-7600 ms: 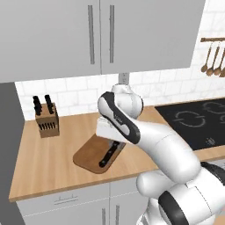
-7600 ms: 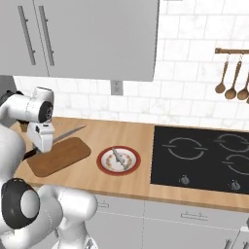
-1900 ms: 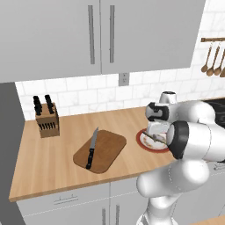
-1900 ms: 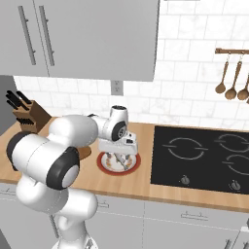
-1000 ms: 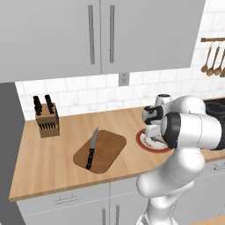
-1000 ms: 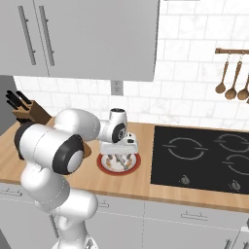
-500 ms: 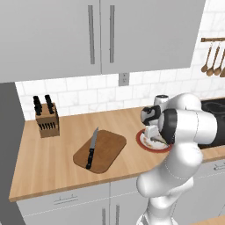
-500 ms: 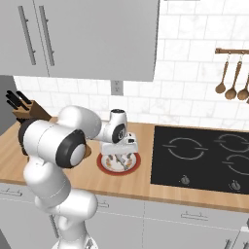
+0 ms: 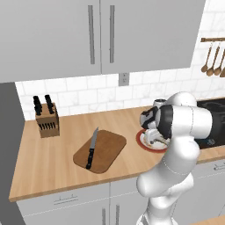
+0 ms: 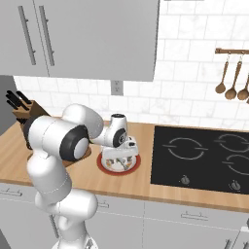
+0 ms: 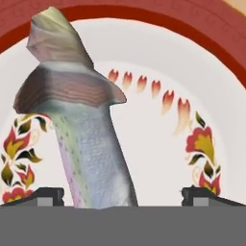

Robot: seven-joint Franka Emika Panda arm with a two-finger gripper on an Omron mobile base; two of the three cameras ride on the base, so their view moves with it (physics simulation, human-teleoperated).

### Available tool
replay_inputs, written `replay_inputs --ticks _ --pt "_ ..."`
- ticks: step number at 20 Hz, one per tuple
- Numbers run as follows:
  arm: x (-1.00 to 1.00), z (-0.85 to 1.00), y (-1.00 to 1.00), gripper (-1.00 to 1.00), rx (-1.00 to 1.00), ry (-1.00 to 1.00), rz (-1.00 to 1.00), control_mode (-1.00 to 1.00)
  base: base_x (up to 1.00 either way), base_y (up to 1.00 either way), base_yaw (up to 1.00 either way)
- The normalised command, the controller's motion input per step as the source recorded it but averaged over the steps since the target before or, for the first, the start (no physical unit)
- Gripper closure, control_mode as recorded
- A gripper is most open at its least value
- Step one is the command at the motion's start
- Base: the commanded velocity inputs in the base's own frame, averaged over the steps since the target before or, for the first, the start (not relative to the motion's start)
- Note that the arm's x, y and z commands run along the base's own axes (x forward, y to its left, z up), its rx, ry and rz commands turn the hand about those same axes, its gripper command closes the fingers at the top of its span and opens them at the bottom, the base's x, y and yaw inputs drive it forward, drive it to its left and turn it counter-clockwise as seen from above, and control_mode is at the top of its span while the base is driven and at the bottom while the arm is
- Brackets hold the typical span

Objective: Pick up the knife from the drawer and place it on the cutting board. Then place the meat from the plate to the cutting board.

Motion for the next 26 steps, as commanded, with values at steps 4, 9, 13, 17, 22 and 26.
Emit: replay_inputs --ticks 4,9,13,17,22,26 --pt "-0.33 -0.23 0.08 1.0 0.0 0.0 0.0 -1.0 0.0 0.0 0.0" --pt "-0.2 0.06 0.21 1.0 0.0 0.0 0.01 -1.0 0.0 0.0 0.0" --pt "-0.22 0.56 0.42 1.0 0.0 -0.02 0.04 -1.0 0.0 0.0 0.0" --pt "-0.06 0.6 0.71 1.0 0.0 0.0 0.04 -1.0 0.0 0.0 0.0" --pt "-0.03 0.06 1.0 1.0 0.0 0.0 0.01 -1.0 0.0 0.0 0.0" --pt "0.04 0.0 1.0 1.0 0.0 0.0 0.0 -1.0 0.0 0.0 0.0"
